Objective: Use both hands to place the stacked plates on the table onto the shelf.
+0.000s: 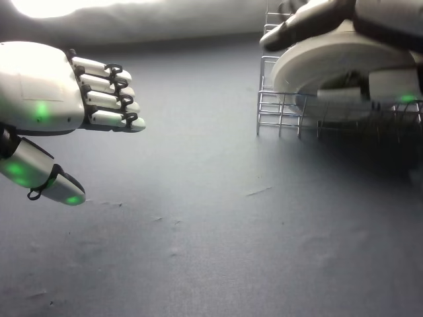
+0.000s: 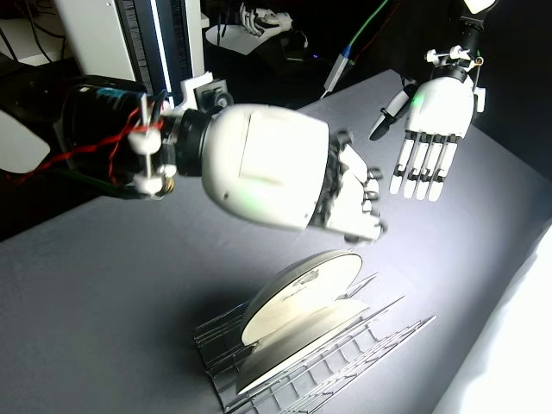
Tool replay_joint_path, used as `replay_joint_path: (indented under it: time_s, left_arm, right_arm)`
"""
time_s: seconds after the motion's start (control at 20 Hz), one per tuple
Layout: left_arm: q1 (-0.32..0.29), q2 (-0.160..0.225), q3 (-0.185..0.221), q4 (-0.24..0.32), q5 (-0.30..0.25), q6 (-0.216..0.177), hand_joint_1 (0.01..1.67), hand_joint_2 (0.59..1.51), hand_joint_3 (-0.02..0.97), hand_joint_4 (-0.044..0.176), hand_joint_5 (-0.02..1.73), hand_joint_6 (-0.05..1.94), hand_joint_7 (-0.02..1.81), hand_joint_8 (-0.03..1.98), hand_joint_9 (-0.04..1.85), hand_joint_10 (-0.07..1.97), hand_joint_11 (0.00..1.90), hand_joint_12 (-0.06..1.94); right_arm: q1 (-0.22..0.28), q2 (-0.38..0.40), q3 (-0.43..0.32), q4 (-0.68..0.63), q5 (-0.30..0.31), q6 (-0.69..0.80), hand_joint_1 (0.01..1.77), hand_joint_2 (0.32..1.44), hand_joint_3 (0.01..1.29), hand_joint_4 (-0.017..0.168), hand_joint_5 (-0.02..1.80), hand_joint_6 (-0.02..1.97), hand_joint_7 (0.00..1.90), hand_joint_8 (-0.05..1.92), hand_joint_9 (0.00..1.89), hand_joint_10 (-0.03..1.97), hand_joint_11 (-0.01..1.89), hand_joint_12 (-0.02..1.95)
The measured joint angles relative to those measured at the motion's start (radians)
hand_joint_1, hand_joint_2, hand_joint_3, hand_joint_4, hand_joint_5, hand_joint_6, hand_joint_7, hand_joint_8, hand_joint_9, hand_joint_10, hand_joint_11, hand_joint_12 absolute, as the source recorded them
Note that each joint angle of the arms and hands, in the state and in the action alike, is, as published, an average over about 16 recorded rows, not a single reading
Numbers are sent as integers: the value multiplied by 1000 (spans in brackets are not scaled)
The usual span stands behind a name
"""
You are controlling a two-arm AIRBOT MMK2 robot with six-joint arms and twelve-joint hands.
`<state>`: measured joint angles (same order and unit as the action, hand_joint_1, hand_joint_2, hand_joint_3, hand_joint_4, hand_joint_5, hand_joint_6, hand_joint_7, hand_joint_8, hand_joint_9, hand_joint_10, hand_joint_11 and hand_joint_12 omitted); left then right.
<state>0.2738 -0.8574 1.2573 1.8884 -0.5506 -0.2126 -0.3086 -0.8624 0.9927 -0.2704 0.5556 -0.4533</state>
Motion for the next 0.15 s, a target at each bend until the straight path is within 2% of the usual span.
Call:
replay_joint_path:
  time_s: [0.15]
  left_arm:
    - [1, 0, 0, 0, 0, 0, 22, 1090, -3, 1, 93, 20, 119, 17, 87, 10, 41, 37]
  right_arm:
    - [-1, 0, -5, -91, 23, -1, 1192, 1087, 14, -4, 677, 19, 748, 16, 688, 87, 193, 1357]
